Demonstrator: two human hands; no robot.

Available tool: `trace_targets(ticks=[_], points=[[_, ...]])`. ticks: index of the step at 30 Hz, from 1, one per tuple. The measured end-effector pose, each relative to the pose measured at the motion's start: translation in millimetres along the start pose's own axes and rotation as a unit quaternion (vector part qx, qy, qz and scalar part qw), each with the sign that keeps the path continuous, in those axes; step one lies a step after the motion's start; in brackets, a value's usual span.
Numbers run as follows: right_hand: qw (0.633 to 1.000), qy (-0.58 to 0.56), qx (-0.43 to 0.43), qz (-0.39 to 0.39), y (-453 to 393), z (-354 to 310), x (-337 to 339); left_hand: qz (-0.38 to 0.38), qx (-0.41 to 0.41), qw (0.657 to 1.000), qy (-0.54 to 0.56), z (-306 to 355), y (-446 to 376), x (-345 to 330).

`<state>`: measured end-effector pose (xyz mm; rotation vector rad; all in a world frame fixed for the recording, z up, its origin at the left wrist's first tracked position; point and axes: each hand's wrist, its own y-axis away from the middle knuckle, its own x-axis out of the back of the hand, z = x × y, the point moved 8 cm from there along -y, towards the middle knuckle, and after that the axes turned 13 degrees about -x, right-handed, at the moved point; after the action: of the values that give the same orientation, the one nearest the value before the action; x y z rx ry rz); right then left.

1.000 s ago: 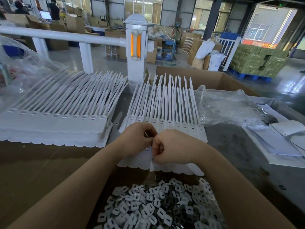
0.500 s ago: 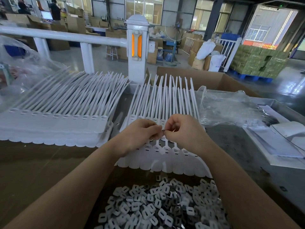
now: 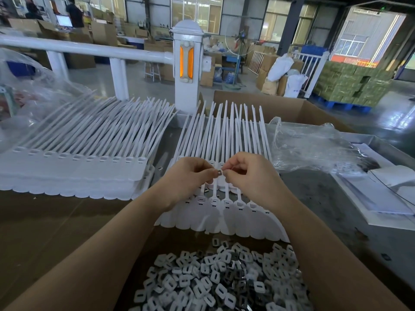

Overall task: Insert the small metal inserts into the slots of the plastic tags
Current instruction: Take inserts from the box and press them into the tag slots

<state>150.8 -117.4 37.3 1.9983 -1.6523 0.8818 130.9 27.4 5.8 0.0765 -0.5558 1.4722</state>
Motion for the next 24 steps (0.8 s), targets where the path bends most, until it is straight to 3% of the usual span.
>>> trace_targets(ticks=[14,19,24], points=[[0.996,0.038,-0.064,-0.050,-3,12,-7,-0.063,-0.078,0.985,-0.138,15,0,-11],[0.982,-0.014,-0.161,-0.101,-3,32,-10,-0.137,-0.078,0.936,-0.315,-6,1,-22],[0.967,-0.012,-0.214,-0.134,-2,45,-11,-0.092,-0.072,0.914,-0.389,-17,1,-11]])
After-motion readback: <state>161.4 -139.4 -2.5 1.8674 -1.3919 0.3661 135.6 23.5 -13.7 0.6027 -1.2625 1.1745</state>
